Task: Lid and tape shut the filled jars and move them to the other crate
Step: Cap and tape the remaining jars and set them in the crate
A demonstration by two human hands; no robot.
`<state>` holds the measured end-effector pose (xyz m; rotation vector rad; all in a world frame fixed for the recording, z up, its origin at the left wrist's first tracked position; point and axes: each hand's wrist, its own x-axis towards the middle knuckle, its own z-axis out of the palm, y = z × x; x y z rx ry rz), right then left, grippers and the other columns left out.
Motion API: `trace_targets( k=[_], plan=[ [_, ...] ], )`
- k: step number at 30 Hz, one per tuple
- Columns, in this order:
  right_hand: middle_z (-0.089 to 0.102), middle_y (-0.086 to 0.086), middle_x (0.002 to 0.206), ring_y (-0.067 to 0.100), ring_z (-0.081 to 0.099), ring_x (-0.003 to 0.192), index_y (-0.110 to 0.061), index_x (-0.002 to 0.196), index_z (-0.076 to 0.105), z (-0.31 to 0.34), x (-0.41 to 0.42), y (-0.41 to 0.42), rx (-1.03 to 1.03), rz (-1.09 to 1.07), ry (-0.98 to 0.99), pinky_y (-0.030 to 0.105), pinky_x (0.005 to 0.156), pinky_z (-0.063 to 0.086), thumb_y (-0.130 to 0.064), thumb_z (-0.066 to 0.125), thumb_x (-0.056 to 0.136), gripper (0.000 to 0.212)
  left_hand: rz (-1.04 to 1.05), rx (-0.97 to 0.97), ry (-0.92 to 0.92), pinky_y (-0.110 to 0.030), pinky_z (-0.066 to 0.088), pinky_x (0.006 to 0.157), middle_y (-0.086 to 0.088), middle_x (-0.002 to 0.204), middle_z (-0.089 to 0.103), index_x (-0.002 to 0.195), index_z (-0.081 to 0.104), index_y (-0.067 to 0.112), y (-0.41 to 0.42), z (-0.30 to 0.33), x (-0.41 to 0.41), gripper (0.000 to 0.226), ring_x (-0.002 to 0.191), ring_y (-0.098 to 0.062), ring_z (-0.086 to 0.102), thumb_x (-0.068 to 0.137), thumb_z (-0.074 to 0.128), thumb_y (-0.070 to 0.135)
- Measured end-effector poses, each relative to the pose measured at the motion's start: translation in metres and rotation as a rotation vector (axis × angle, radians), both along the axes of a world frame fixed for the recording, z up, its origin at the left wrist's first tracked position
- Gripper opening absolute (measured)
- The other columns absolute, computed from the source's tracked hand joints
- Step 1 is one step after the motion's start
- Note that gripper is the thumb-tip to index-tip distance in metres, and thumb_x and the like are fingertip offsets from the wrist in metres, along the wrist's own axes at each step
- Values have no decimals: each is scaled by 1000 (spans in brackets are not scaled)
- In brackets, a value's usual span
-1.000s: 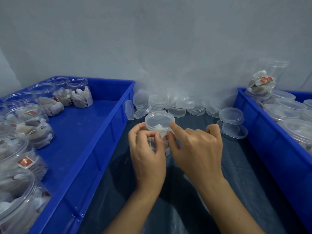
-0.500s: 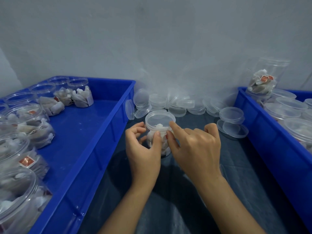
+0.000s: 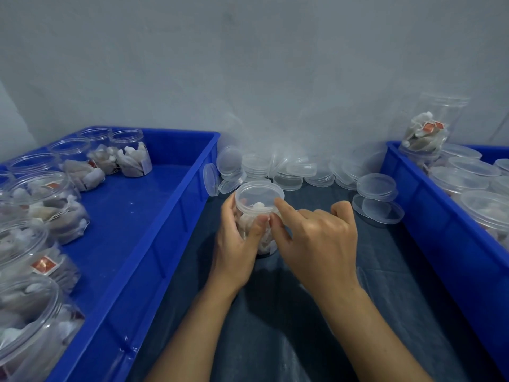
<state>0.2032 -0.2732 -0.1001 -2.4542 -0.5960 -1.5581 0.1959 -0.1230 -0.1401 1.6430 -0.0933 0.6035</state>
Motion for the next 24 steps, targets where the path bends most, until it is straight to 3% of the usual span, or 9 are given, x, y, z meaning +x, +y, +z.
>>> trace_targets(
  k=[11,19,22,24],
  plan=[
    [58,-4,52,23,49,44,-23,105,82,1,-2,-2,15,15,41,40,73,38,-30,67,100,17,27,11,-4,-50,57,102,8,140,64,151,46,27,3,-1,1,62,127,-14,65,98,59,56],
    [59,-5,56,21,52,49,-22,118,78,10,-11,-7,45,98,163,40,77,32,-27,54,99,31,140,34,-2,-44,56,101,9,131,60,141,56,28,1,2,4,65,121,-4,62,91,56,70],
    [61,-7,58,20,52,50,-21,118,77,12,-12,-8,44,101,184,38,77,31,-26,52,100,30,158,18,1,-45,55,101,4,130,60,135,56,24,0,4,4,67,120,-10,63,89,56,72],
    [62,-7,59,20,53,50,-21,115,76,13,-12,-9,49,93,187,38,76,32,-26,52,101,28,167,20,6,-42,56,98,11,126,64,129,55,26,-3,7,3,62,116,-10,65,88,55,73]
  ],
)
